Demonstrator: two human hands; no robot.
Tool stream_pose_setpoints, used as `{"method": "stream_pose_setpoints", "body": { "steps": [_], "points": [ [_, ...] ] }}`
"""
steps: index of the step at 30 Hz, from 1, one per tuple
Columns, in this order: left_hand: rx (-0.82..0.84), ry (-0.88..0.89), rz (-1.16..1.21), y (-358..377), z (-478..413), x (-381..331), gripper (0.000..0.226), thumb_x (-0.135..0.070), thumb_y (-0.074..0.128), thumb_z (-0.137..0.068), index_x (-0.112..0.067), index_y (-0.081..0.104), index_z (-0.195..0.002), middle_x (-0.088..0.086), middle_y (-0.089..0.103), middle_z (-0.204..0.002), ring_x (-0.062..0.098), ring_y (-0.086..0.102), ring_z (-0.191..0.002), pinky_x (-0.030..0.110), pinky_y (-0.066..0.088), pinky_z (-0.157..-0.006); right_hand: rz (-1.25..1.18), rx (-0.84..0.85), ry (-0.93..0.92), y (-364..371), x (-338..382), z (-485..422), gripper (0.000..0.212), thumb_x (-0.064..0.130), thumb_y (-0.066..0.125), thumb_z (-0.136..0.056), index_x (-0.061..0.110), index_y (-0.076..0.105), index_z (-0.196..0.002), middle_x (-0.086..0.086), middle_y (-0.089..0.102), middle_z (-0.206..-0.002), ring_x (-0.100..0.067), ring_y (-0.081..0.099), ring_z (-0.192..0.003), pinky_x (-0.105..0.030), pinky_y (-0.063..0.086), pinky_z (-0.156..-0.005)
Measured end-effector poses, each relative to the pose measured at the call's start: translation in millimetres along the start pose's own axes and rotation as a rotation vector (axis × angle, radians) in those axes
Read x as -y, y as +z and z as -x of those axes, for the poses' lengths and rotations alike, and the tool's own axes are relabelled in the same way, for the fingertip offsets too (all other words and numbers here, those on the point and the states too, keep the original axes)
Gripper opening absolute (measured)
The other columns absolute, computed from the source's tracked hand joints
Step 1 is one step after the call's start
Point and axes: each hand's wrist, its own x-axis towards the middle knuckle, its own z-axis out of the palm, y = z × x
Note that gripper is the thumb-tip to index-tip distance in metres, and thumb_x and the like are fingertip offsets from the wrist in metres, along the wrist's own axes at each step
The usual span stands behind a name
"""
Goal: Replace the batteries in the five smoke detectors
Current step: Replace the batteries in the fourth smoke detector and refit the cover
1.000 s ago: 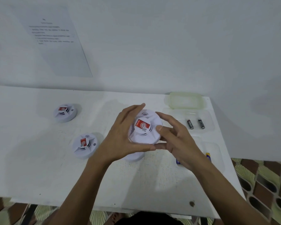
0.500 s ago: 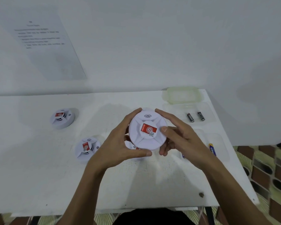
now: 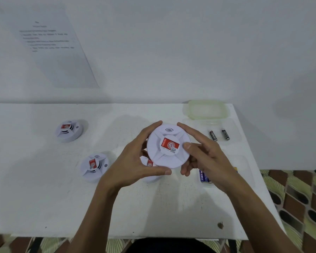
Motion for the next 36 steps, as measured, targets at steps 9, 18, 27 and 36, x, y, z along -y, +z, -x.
{"method": "stream_pose_setpoints", "body": {
  "steps": [9,18,27,36],
  "points": [
    [-0.003,-0.001,-0.021,7.1,-10.9,7.7,0.095,0.004,0.080,-0.069,-0.011,0.026,-0.146,-0.006,0.046,-0.140,0.016,0.045,-0.129,0.035,0.045,-0.102,-0.013,0.008,0.010,-12.9,-0.2,-4.4,0.045,0.013,0.047,-0.100,0.036,0.049,-0.139,-0.028,0.066,-0.090,-0.033,0.062,-0.061,-0.039,0.055,-0.060],
    [-0.011,0.025,-0.026,10.9,-15.8,0.6,0.094,-0.014,0.084,-0.067,-0.022,0.030,-0.144,-0.021,0.045,-0.138,0.008,0.045,-0.128,0.018,0.044,-0.097,-0.026,0.018,0.014,-19.2,-2.0,-5.6,0.045,0.012,0.046,-0.101,0.036,0.049,-0.138,-0.025,0.067,-0.092,-0.033,0.063,-0.062,-0.041,0.056,-0.061],
    [-0.010,0.025,-0.053,8.6,-15.4,10.8,0.095,0.004,0.081,-0.067,-0.010,0.028,-0.144,-0.015,0.044,-0.139,0.007,0.045,-0.128,0.016,0.042,-0.099,-0.007,0.033,0.014,-17.4,1.0,-5.6,0.046,0.016,0.048,-0.099,0.035,0.047,-0.140,-0.027,0.066,-0.097,-0.031,0.063,-0.063,-0.038,0.055,-0.062],
    [-0.005,0.014,-0.015,6.2,-14.4,0.5,0.094,-0.021,0.083,-0.065,-0.024,0.031,-0.143,-0.021,0.046,-0.138,0.010,0.046,-0.128,0.020,0.045,-0.097,0.301,0.211,0.056,-30.0,10.4,-4.4,0.102,0.006,0.079,-0.079,0.055,0.019,-0.146,-0.005,0.066,-0.110,-0.037,0.058,-0.088,-0.039,0.056,-0.087]
  ]
}}
